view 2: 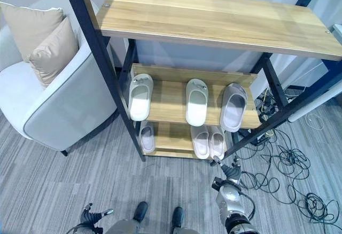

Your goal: Arrange the slippers neatly on the shoe rack.

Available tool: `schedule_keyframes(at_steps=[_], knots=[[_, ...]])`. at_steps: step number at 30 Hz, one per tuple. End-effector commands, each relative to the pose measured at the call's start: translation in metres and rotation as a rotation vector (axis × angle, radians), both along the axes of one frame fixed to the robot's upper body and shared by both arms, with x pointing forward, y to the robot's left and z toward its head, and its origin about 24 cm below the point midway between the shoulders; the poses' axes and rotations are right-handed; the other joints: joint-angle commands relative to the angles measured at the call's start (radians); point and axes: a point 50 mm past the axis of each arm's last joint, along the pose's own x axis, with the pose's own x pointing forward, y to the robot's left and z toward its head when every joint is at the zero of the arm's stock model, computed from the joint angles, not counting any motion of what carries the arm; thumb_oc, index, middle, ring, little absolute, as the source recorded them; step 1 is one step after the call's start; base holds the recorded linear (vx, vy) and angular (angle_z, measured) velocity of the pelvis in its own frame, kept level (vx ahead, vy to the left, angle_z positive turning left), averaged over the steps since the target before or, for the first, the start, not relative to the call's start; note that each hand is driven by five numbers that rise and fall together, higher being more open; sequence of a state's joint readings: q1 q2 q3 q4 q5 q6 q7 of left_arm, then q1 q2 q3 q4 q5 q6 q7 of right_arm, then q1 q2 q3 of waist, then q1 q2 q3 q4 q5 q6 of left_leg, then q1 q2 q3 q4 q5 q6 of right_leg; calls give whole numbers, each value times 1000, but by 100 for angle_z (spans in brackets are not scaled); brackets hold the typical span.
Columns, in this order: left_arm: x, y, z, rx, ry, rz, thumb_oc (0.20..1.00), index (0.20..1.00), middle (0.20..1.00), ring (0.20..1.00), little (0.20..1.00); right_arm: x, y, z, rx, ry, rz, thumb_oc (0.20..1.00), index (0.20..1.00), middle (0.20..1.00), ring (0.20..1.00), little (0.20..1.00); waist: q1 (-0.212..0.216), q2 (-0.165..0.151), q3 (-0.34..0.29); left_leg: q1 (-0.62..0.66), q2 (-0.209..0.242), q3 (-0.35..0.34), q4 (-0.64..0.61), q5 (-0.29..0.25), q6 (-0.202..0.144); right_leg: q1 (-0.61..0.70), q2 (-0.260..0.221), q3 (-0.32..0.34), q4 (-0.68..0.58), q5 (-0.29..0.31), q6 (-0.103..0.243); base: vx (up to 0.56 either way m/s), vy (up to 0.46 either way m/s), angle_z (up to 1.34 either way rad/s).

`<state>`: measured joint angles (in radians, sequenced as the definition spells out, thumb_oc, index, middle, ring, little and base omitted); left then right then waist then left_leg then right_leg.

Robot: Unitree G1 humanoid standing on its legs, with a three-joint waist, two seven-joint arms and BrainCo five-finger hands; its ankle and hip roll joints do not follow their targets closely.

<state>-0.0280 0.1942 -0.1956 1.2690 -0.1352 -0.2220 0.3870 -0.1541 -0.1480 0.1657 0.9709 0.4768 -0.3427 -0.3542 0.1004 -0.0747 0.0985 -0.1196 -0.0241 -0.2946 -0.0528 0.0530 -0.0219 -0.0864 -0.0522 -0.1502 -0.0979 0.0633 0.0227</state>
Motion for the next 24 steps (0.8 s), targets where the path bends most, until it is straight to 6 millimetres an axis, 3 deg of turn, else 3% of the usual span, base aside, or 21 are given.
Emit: schedule_keyframes(at_steps=[1, 3, 4, 6, 11, 14, 16, 17, 18, 20, 24], knots=[[9, -5, 0, 5, -8, -9, 1000, 1000, 1000, 1000, 1000, 7, 16, 4, 80, -51, 139, 1000, 1000, 1000, 1000, 1000, 22, 5, 2, 24, 23, -101, -21, -54, -9, 50, -53, 2, 12, -55, 78, 0, 0, 0], [13, -9, 1, -3, -9, -39, 1000, 1000, 1000, 1000, 1000, -1, 37, -6, 141, 3, 254, 1000, 1000, 1000, 1000, 1000, 33, 6, 2, 27, 19, -108, -33, -44, -9, 56, -56, -11, 11, -59, 77, -7, 6, 2], [17, -8, 1, -7, -7, -53, 1000, 1000, 1000, 1000, 1000, 13, 47, -1, 156, 5, 279, 1000, 1000, 1000, 1000, 1000, 41, 7, -3, 25, 15, -112, -34, -43, -8, 57, -59, -19, 11, -61, 77, -8, 12, 10], [21, -11, 3, -15, -25, -64, 1000, 1000, 1000, 1000, 1000, -19, 51, -20, 174, 87, 370, 1000, 1000, 1000, 1000, 1000, 34, 11, -1, 23, 10, -111, -34, -40, -6, 58, -62, -23, 11, -61, 77, -24, 24, 22], [31, -12, 6, -17, -39, -134, 1000, 1000, 1000, 1000, 1000, -15, 68, -14, 213, 77, 657, 1000, 1000, 1000, 1000, 1000, 56, 14, 6, 16, -2, -127, -34, -30, -9, 61, -66, -43, 11, -64, 75, -35, 2, 11], [31, -12, 6, -6, -38, -150, 1000, 1000, 1000, 1000, 1000, 1, 80, 23, 244, -95, 964, 1000, 1000, 1000, 1000, 1000, 68, 8, 9, 19, 1, -124, -34, -29, -12, 67, -64, -46, 11, -67, 75, -15, -18, 8], [30, -12, 6, -3, -36, -143, 1000, 1000, 1000, 1000, 1000, 6, 80, 38, 247, -162, 1026, 1000, 1000, 1000, 1000, 1000, 65, 8, 7, 20, 3, -123, -34, -31, -13, 67, -63, -46, 11, -68, 75, -2, -4, 4], [27, -13, 5, -6, -26, -138, 1000, 1000, 1000, 1000, 1000, 10, 81, 58, 255, -249, 1089, 1000, 1000, 1000, 1000, 1000, 58, 6, 4, 19, 5, -120, -34, -32, -14, 65, -62, -48, 11, -70, 75, 0, 0, 0], [27, -13, 4, -6, -26, -138, 1000, 1000, 1000, 1000, 1000, 10, 81, 59, 255, -248, 1089, 1000, 1000, 1000, 1000, 1000, 58, 6, 4, 18, 5, -120, -34, -32, -15, 65, -62, -48, 11, -70, 75, 0, 0, 0], [21, -16, 2, -17, -9, -132, 1000, 1000, 1000, 1000, 1000, 18, 80, 102, 302, -438, 1143, 1000, 1000, 1000, 1000, 1000, 43, 4, -4, 18, 10, -110, -34, -35, -15, 63, -60, -46, 11, -69, 78, 0, 0, 0], [15, -24, -1, -39, 6, -105, 1000, 1000, 1000, 1000, 1000, 34, 69, 145, 166, -636, 1083, 1000, 1000, 1000, 1000, 1000, 28, 8, -9, 18, 13, -104, -34, -38, -11, 59, -58, -39, 11, -66, 79, 18, 17, -11]])
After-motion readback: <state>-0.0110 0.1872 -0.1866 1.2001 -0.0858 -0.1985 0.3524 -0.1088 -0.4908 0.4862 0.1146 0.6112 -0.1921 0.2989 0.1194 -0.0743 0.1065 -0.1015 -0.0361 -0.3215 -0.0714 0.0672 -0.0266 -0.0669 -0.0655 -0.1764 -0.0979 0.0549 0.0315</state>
